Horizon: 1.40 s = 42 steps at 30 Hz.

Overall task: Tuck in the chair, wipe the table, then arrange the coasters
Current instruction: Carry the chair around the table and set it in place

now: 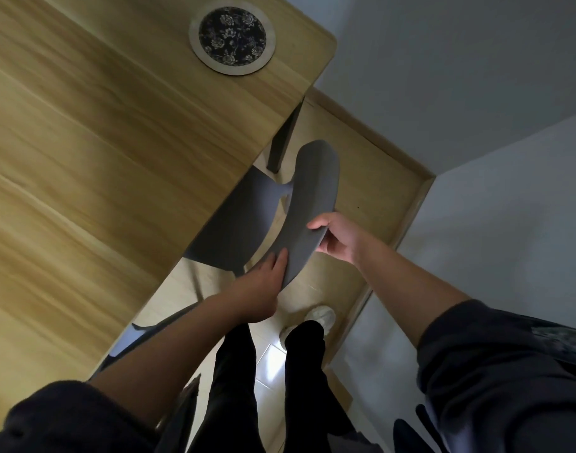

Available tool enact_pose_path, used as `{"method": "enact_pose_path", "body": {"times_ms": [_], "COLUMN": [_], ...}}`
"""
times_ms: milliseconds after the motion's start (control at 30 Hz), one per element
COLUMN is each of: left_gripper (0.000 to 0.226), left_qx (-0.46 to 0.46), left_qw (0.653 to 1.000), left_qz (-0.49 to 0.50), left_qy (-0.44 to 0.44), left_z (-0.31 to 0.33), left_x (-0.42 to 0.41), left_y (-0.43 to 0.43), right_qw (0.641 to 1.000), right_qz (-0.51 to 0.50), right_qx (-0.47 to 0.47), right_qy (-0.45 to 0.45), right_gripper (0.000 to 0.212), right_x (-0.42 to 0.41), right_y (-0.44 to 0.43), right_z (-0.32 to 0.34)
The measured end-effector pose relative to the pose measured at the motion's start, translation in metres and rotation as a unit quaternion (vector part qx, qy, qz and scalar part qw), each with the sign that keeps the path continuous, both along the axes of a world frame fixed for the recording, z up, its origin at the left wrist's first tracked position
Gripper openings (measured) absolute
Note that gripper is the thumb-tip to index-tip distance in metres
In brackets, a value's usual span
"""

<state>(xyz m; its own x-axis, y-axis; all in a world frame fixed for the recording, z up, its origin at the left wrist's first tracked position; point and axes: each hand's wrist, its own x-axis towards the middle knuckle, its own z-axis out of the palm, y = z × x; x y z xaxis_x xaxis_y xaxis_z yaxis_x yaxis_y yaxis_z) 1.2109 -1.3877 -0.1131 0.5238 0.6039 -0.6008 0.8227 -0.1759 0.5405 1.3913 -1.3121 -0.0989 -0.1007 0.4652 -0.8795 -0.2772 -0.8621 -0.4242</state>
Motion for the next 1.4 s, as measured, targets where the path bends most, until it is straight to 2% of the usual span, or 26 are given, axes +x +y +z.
{"method": "enact_pose_path", "body": {"times_ms": [333,433,567,733,867,1000,1200,1400], "left_gripper": [0.088,0.092,0.095,0.076,0.086,0.097,0.088,0.083], "left_qx": [0.073,0.083,0.096,0.157,0.182,0.195,0.211,0.227], "left_qw": [0.997,0.996,0.991,0.977,0.97,0.967,0.959,0.956], "left_qz": [-0.038,-0.009,0.047,0.111,0.065,0.041,0.085,0.097], "left_qy": [0.004,-0.009,-0.079,-0.092,-0.146,-0.16,-0.168,-0.158], "left_z": [0.003,0.0,0.0,-0.005,-0.011,-0.017,-0.015,-0.009], "left_x": [-0.059,-0.073,-0.079,-0.071,-0.084,-0.1,-0.088,-0.085], "left_y": [0.012,0.019,0.02,0.018,0.021,0.019,0.023,0.02], "right_qw": [0.994,0.995,0.997,0.999,0.997,0.996,0.997,0.996], "right_qz": [-0.048,-0.03,-0.01,0.005,-0.049,-0.052,-0.019,-0.028], "right_qx": [0.062,0.069,0.058,0.021,0.045,0.058,0.061,0.061], "right_qy": [0.082,0.063,0.048,0.042,0.051,0.047,0.045,0.06], "right_gripper": [0.038,0.048,0.056,0.057,0.058,0.061,0.061,0.061], "right_x": [-0.045,-0.057,-0.066,-0.067,-0.076,-0.086,-0.081,-0.08], "right_y": [0.002,0.015,0.028,0.03,0.028,0.023,0.035,0.035], "right_z": [-0.01,-0.009,-0.008,-0.004,-0.007,-0.01,-0.007,-0.007]}}
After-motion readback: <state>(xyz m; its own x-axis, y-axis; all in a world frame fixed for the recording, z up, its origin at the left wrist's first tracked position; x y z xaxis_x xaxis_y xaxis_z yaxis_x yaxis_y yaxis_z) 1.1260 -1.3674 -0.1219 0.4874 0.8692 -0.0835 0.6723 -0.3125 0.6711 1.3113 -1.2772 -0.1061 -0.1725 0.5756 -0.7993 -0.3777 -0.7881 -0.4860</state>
